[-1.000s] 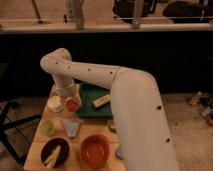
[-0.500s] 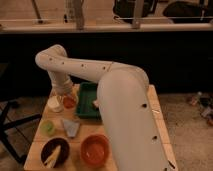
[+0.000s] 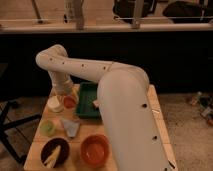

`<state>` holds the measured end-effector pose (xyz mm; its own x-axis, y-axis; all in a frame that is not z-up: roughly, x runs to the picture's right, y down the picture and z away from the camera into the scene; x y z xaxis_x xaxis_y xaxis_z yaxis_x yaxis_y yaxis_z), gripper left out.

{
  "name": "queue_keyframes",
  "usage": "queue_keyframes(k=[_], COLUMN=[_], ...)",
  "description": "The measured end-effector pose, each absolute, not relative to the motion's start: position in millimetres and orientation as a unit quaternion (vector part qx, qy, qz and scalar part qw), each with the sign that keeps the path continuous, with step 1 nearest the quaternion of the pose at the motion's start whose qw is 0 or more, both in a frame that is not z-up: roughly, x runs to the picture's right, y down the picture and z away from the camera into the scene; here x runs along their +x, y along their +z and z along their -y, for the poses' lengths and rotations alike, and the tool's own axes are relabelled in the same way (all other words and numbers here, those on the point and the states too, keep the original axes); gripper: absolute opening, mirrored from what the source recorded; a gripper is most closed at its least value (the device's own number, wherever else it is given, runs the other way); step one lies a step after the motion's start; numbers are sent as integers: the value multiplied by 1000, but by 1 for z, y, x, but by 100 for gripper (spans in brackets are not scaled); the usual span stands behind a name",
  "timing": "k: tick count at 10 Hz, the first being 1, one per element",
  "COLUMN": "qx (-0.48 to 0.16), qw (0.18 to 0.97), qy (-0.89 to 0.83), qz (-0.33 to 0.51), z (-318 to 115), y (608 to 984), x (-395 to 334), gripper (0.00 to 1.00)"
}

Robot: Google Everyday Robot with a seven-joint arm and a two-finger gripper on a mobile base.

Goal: Place apple in paper cup

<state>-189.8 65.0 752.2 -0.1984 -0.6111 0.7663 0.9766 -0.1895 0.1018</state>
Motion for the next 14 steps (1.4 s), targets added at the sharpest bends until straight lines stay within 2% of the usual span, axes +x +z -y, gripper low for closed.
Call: queue_keyframes(k=[8, 14], qx=[-298, -278], qw=[543, 521], qy=[-723, -742], qz=[306, 318], z=[-21, -22], y=[792, 795], x=[-219, -259], gripper=[0, 0])
